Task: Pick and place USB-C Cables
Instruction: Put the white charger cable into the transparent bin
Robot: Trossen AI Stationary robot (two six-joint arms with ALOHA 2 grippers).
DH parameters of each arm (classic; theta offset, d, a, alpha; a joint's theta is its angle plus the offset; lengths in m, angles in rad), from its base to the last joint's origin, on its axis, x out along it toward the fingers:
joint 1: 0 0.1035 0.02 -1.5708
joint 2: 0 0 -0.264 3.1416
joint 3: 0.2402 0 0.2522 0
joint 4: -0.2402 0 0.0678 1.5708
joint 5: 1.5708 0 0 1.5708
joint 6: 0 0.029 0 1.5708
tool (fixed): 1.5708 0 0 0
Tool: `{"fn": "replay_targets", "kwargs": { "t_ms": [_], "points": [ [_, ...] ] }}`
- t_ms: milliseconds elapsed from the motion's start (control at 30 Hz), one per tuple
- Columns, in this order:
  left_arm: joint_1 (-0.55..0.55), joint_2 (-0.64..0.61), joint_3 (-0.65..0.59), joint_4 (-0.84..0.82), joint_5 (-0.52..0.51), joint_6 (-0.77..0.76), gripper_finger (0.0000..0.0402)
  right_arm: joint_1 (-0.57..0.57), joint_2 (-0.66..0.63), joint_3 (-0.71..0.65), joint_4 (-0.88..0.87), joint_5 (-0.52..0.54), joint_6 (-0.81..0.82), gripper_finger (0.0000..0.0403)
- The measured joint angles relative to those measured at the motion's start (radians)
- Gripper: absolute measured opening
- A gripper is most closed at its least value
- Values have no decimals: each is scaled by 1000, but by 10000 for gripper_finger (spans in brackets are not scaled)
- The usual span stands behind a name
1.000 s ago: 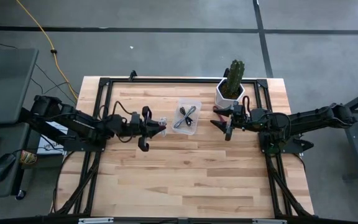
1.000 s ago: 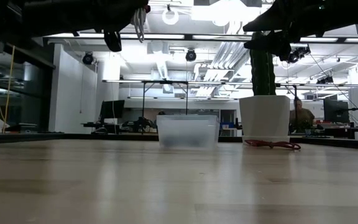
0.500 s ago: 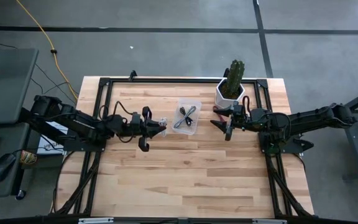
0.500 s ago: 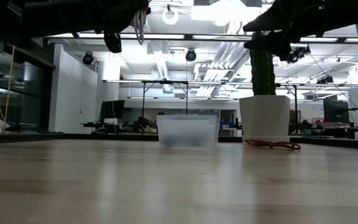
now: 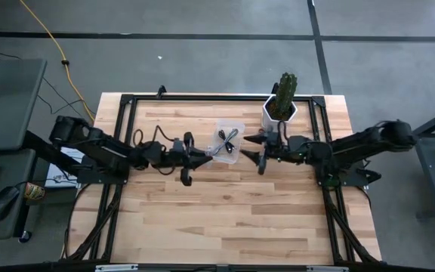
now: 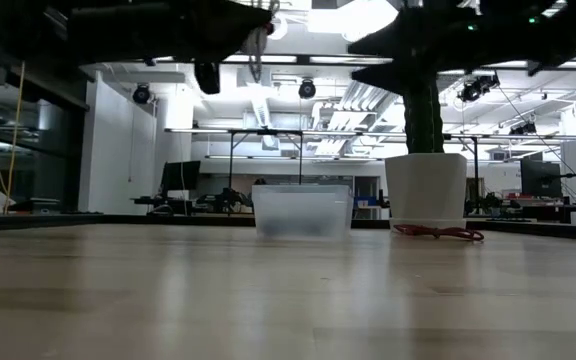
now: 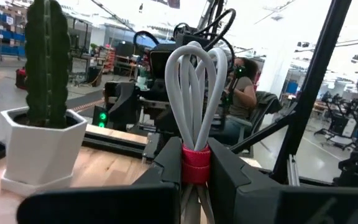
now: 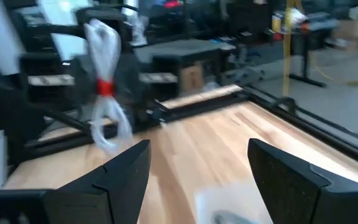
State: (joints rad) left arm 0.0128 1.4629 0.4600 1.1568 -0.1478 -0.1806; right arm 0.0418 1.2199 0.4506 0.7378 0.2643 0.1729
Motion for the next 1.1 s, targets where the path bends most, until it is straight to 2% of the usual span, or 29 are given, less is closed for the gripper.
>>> {"fn": "replay_targets", "kwargs": {
  "t_ms": [200, 333, 433, 600, 800, 1100],
  "points": [
    [-6, 81, 66, 0, 0, 8, 21, 0, 126, 101, 34, -125, -17, 261],
    [-22, 103, 92, 9, -6, 35, 21, 0, 190, 157, 10, -137, -12, 261],
    [-46, 104, 105, 17, -45, 65, 21, 0, 235, 189, 7, -150, 9, 261],
    [-82, 104, 120, 25, -96, 124, 21, 0, 307, 242, 6, -262, 10, 261],
    [-87, 104, 120, 17, -99, 131, 21, 0, 350, 301, 4, -340, 10, 261],
    [-87, 104, 120, 3, -75, 145, 21, 6, 356, 316, -4, -381, 28, 261]
  ]
}}
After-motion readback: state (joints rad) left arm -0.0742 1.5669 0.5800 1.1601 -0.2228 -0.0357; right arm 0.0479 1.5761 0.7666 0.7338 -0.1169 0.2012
